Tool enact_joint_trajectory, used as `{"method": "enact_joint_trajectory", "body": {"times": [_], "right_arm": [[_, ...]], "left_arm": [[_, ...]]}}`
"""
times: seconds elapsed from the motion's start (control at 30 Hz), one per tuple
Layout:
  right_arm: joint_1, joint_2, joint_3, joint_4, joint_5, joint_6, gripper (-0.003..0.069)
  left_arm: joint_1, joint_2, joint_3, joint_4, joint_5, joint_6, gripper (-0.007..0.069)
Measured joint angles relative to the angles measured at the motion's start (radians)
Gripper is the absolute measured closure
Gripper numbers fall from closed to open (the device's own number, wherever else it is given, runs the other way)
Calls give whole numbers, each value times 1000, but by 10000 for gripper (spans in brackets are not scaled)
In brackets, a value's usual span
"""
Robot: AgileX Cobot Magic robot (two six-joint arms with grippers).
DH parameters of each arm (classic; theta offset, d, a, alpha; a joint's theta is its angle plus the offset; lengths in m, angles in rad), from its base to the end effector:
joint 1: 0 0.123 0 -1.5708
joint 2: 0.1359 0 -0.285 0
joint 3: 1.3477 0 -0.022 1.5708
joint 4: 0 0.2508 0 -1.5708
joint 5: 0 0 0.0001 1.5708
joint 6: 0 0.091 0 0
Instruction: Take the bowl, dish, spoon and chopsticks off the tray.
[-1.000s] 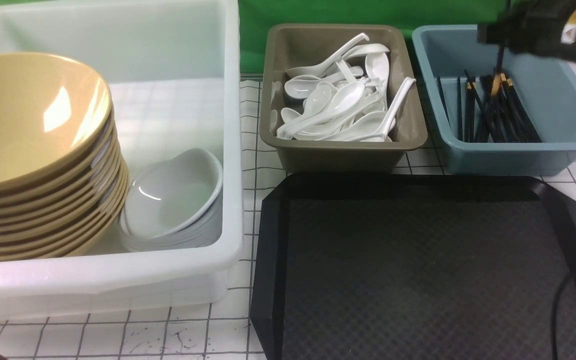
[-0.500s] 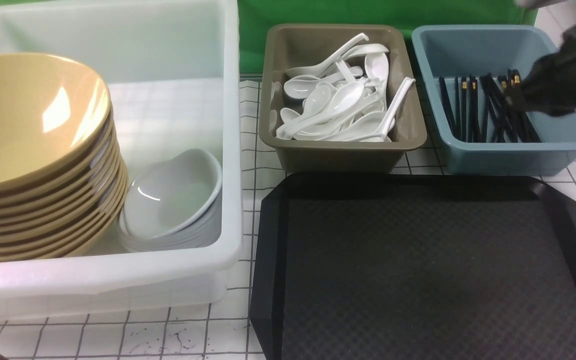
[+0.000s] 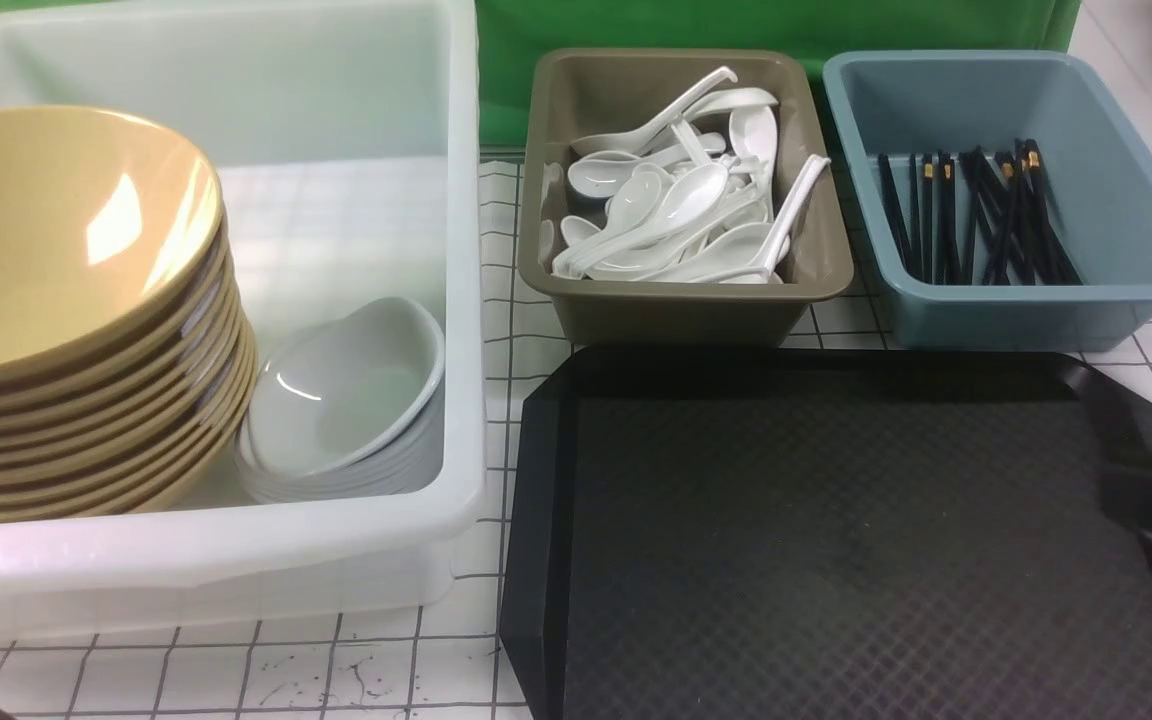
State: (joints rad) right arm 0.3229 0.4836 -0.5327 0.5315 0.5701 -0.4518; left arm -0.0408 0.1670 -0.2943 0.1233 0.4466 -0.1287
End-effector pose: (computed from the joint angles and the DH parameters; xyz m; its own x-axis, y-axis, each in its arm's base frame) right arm 0.0822 0.0538 0.3127 -0.3459 -0.1078 -0.9320 -0.5445 0.8320 0.1058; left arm 0.0570 0.0025 0.2622 -0.2267 -0.0081 -0.9739 -0.0149 0.9999 -0.0049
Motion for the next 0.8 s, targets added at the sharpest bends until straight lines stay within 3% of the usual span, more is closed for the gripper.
{"method": "enact_joint_trajectory", "body": {"times": [0.17,0.37,0.53,0.6,0.8], "right_arm": [[0,-225,46,-148,3,-50,621],[-46,-419,190,-255,-116,-43,617],[-217,-495,368,-525,-288,152,615],[-282,-495,432,-572,-333,231,615],[-354,-495,557,-590,-334,439,613]], "left_arm": [[0,0,0,0,0,0,638],[0,0,0,0,0,0,638],[0,-1,0,0,3,0,638],[0,-1,0,0,6,0,638],[-1,-1,0,0,7,0,638]]}}
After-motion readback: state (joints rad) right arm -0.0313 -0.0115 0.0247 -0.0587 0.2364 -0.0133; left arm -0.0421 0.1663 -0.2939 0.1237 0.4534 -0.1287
